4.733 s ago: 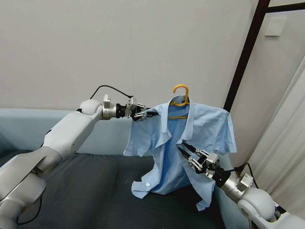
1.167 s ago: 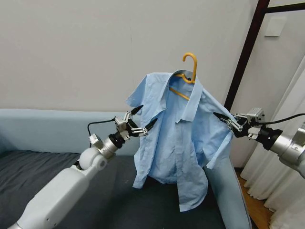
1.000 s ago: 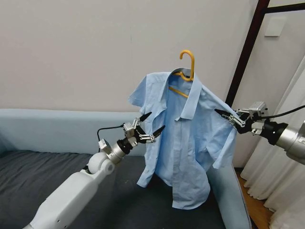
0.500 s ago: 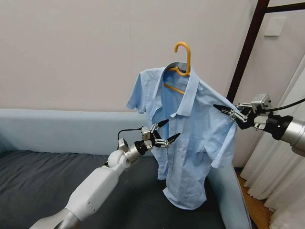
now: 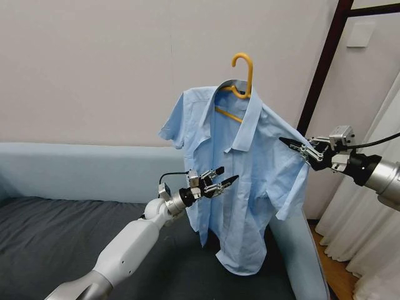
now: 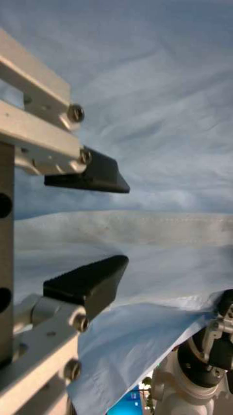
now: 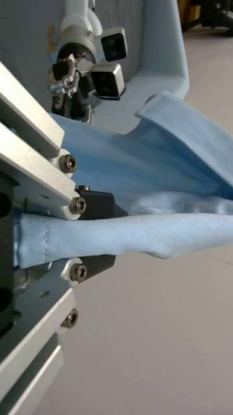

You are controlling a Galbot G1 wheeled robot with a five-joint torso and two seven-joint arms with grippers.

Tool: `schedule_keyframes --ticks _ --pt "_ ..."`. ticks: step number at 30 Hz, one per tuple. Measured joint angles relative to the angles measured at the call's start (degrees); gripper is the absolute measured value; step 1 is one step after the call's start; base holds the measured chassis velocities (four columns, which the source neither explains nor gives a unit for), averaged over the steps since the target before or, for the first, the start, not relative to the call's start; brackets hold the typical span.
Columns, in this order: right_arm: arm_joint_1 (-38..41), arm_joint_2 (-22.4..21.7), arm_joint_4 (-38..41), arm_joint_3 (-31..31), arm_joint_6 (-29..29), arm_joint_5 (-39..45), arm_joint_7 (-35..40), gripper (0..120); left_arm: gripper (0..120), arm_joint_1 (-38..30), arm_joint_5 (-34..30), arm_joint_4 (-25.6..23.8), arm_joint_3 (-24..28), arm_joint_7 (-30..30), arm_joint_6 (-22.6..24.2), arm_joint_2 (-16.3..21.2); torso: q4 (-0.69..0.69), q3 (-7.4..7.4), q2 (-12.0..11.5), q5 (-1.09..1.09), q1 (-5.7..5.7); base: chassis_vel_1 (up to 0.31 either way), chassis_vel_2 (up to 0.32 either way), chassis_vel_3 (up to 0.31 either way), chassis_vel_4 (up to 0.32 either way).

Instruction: Pick up the clothes from the sofa and hang them on the clothes hanger.

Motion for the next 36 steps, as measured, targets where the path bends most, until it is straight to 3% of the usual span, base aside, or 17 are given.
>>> schedule_keyframes --ticks 10,24,30,36 --pt "0.2 0.5 -0.9 -0.1 0.3 0.0 0.6 2 0 -2.6 0.1 -0.3 0.2 -1.0 -0.3 1.8 0.00 0.00 0.0 0.00 0.00 0.000 0.000 0.000 0.000" --pt "0.2 0.9 -0.2 -0.1 0.2 0.7 1.1 2 0 -5.6 6.3 -1.0 -1.5 -7.6 -4.8 3.8 0.00 0.00 0.0 0.00 0.00 0.000 0.000 0.000 0.000" --pt "0.0 0.8 1.6 -0.1 -0.1 8.2 2.6 2 0 -2.7 10.1 -1.4 -0.9 -11.7 -6.2 3.1 0.00 0.00 0.0 0.00 0.00 0.000 0.000 0.000 0.000" --pt "-0.3 1.0 4.9 0.0 -0.1 14.0 5.7 2 0 0.1 11.0 -4.1 0.2 -20.2 -8.9 2.0 -0.02 0.00 0.0 0.00 0.00 0.000 0.000 0.000 0.000"
